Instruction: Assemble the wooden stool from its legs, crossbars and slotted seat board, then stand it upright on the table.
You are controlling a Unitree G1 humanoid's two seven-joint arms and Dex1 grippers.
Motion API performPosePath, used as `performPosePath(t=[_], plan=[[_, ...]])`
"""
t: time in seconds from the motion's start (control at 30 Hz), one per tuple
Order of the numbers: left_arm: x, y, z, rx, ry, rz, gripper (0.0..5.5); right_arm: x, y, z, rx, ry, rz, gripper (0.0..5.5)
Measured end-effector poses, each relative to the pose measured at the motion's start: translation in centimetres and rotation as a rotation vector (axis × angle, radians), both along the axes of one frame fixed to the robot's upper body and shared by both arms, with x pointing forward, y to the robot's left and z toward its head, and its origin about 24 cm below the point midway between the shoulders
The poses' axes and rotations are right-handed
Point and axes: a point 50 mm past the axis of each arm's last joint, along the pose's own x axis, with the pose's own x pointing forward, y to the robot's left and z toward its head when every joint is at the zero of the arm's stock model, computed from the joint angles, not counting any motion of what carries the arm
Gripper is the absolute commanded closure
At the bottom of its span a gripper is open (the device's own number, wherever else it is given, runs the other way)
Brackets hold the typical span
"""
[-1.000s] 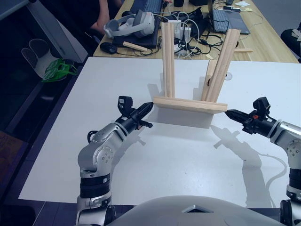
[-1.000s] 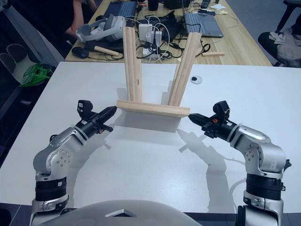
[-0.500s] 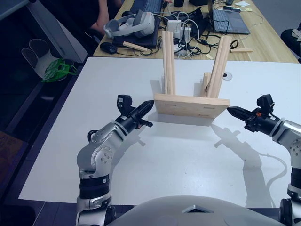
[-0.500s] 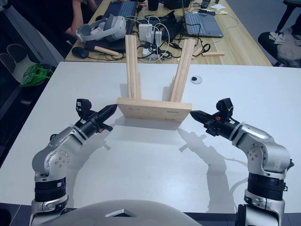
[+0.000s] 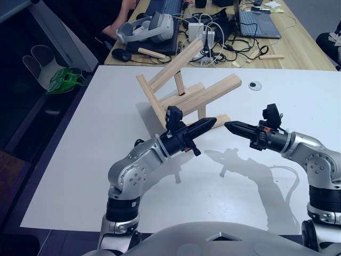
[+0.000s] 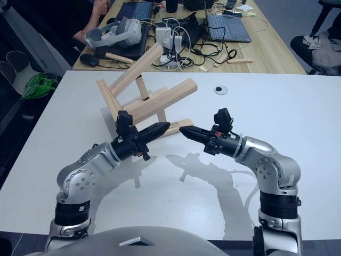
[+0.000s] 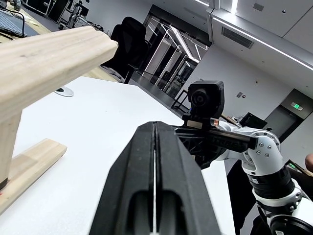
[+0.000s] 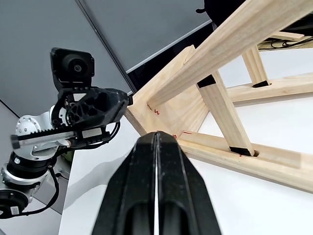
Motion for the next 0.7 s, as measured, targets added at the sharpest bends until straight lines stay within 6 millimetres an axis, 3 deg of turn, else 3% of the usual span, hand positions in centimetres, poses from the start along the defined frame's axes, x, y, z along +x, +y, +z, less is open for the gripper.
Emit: performPosePath(t=[0.1, 0.17, 0.33, 0.4, 0.57, 0.7], plan=[[0.2, 1.2, 1.2, -0.014, -0.055, 0.024, 5.48, -0.3, -0.3, -0.6, -0.011, 0.018, -0.009, 5.5], [0.7, 1.8, 3.6, -0.055, -0.151, 0.053, 5.48, -0.3, -0.3, -0.8, -0.017, 0.024, -0.012, 5.5], [3.1, 4.8, 8.4, -0.113, -0.323, 0.35, 5.48, -0.3, -0.3, -0.9, -0.02, 0.01, -0.017, 5.5], [4.1, 5.6, 8.4, -0.093, -0.318, 0.469, 5.48, -0.3, -0.3, -0.9, -0.026, 0.01, -0.026, 5.5], [6.5, 8.4, 6.1, 0.116, -0.226, 0.822, 5.48, -0.2, -0.4, -1.3, -0.039, 0.025, -0.035, 5.5], [6.8, 9.4, 4.6, 0.262, -0.184, 0.937, 5.48, -0.1, -0.5, -1.3, -0.049, 0.023, -0.036, 5.5]])
